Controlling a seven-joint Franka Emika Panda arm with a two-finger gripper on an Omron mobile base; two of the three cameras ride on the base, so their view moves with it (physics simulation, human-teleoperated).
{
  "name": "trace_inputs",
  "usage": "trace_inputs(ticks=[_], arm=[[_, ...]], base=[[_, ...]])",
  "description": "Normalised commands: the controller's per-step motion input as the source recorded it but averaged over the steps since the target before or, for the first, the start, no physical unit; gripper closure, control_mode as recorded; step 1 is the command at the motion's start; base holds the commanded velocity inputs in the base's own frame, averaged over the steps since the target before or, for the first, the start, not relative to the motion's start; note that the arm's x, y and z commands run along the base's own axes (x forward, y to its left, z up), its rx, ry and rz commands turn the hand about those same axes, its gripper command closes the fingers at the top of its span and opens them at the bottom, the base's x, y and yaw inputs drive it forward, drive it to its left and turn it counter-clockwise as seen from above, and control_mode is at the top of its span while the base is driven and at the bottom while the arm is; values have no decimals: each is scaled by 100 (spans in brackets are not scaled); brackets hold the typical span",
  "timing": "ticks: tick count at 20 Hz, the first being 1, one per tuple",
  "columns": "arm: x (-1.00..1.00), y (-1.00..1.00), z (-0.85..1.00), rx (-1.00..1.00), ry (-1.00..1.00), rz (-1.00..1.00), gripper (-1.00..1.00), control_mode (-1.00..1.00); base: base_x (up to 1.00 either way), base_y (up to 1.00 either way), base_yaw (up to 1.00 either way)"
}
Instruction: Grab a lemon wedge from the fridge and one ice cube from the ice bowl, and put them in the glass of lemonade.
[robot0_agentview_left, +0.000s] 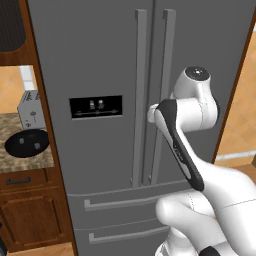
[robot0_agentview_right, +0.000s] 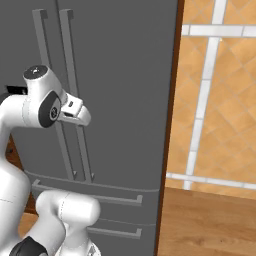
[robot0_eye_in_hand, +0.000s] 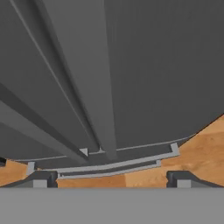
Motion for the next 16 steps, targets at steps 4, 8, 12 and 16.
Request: trace_inputs(ticks=[4,8,12,16], arm=[[0,0,0,0,0,0,-100,100],[0,0,0,0,0,0,-100,100],[0,0,0,0,0,0,-100,100],[0,0,0,0,0,0,-100,100]], base=[[0,0,0],[0,29,0],[-33,24,-1],[-48,13,0]])
